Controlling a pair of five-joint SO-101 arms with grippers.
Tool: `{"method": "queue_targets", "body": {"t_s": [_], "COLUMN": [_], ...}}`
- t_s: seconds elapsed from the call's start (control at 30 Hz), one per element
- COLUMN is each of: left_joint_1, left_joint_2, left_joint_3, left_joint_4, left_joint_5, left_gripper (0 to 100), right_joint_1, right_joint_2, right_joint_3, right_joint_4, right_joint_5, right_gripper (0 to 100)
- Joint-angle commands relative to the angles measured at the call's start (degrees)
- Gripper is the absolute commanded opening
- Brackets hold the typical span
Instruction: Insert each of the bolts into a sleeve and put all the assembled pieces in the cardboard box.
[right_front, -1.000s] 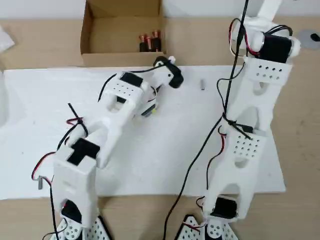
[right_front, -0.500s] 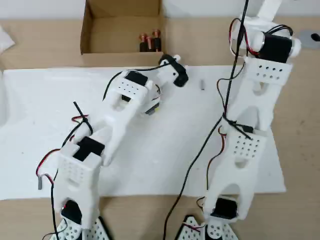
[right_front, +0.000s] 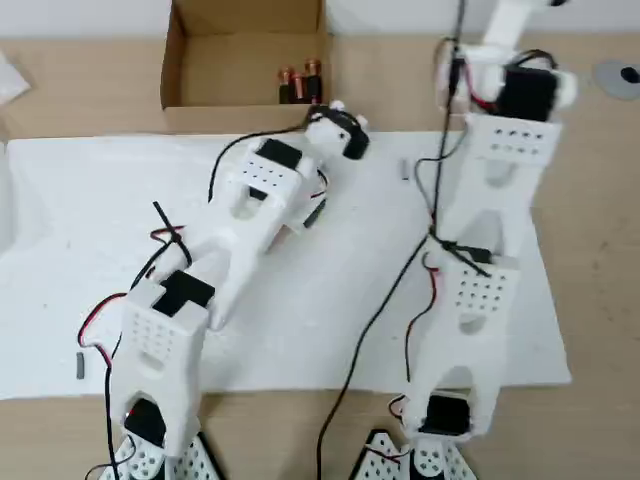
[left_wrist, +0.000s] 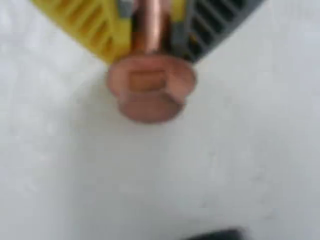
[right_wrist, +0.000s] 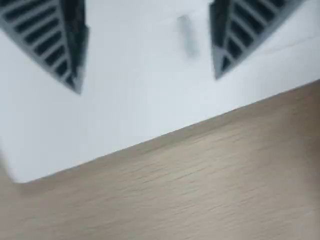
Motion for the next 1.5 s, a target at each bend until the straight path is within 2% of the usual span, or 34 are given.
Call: {"method": "queue_targets", "body": {"t_s": [0.0, 0.2, 0.33, 0.47, 0.7, 0.83, 1.07, 1.47], "left_joint_1": [-1.85, -3.87, -8.00, -12.13, -12.40, -12.40, -12.84, -12.84], "left_joint_2": [-13.32, -31.08, -41.45, -53.05, -72.31, -80.66, -87.52, -87.87], "left_joint_3": [-3.43, 0.97, 9.67, 18.73, 35.69, 43.69, 47.56, 47.12], "left_joint_4": [2.64, 8.79, 10.55, 10.20, 5.01, 2.46, 2.46, 2.46], "left_joint_5": [4.92, 5.36, 5.54, 5.19, 5.19, 5.19, 5.19, 5.19], "left_gripper": [1, 1, 1, 1, 1, 1, 1, 1], "right_joint_1": [-3.38, -9.19, -11.56, -14.55, -20.44, -22.99, -24.66, -25.27], "right_joint_2": [-4.00, 0.92, 6.02, 11.47, 17.10, 18.59, 21.58, 26.59], "right_joint_3": [-2.33, 0.13, 1.19, 0.84, 0.84, 0.84, 0.84, 0.84], "right_joint_4": [1.14, 1.14, 1.14, 0.97, 0.44, -0.53, -0.79, -0.79], "right_joint_5": [-0.62, -1.32, -7.74, -8.88, -13.71, -13.71, -16.97, -17.23], "right_gripper": [20.3, 20.3, 20.3, 20.3, 20.3, 20.3, 20.3, 20.2]}}
